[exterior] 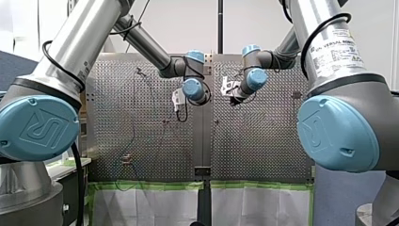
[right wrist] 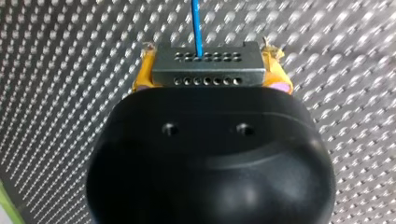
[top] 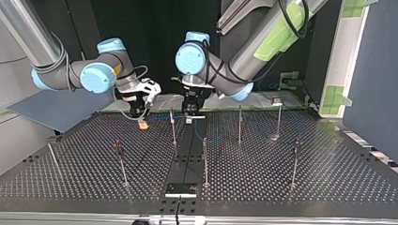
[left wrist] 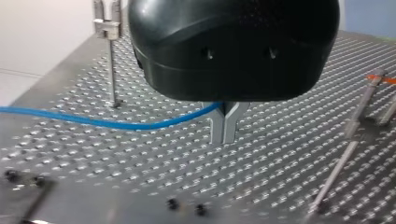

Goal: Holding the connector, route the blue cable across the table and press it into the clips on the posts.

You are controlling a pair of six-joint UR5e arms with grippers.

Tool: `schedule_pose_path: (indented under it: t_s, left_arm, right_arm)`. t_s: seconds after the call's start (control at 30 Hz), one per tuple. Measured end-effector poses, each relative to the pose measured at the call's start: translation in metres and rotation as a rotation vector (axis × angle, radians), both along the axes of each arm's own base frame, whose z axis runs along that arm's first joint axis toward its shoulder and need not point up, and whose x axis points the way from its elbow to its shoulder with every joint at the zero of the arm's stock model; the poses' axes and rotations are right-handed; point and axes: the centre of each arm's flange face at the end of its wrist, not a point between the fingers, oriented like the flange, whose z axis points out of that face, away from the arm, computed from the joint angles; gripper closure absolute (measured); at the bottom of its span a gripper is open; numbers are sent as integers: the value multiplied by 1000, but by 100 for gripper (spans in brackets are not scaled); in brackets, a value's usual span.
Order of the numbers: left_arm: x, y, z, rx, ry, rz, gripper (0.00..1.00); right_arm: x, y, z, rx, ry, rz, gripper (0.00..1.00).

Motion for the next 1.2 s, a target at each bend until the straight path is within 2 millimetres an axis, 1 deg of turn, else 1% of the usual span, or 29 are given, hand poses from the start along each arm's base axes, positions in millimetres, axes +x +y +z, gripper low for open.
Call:
schedule_pose_path:
  t_s: [0.07, 0.13, 0.3, 0.47, 0.6, 0.67, 0.77, 0.87, 1.03, 1.2]
  left_arm:
    - [-1, 1, -13, 1, 12, -6, 100]
    - [-2, 2, -31, 6, 27, -9, 100]
    - [-8, 5, -72, 22, 66, -25, 100]
    - [-12, 8, -99, 14, 93, -45, 100]
    - [-18, 12, -127, 13, 121, -72, 100]
    - [-19, 12, -136, 9, 125, -79, 100]
    - [-15, 11, -139, -11, 111, -89, 100]
    - [-8, 8, -135, -44, 84, -99, 100]
    - [9, 1, -120, -96, 38, -128, 100]
    - [15, -1, -115, -111, 28, -143, 100]
  right_arm:
    - [-4, 0, -7, 1, 2, -14, 100]
    - [-6, 0, -12, -2, 2, -22, 100]
    - [-10, -1, -17, -8, 5, -32, 100]
    - [-12, 0, -27, -10, 4, -30, 100]
    - [-10, -1, -43, -1, 8, -20, 100]
    - [-9, -1, -56, 13, 20, -10, 100]
    - [-7, 1, -73, 35, 35, 9, 100]
    - [-6, 2, -82, 50, 39, 30, 100]
    - [-6, 0, -86, 53, 35, 46, 100]
    - [-9, -3, -87, 52, 28, 48, 100]
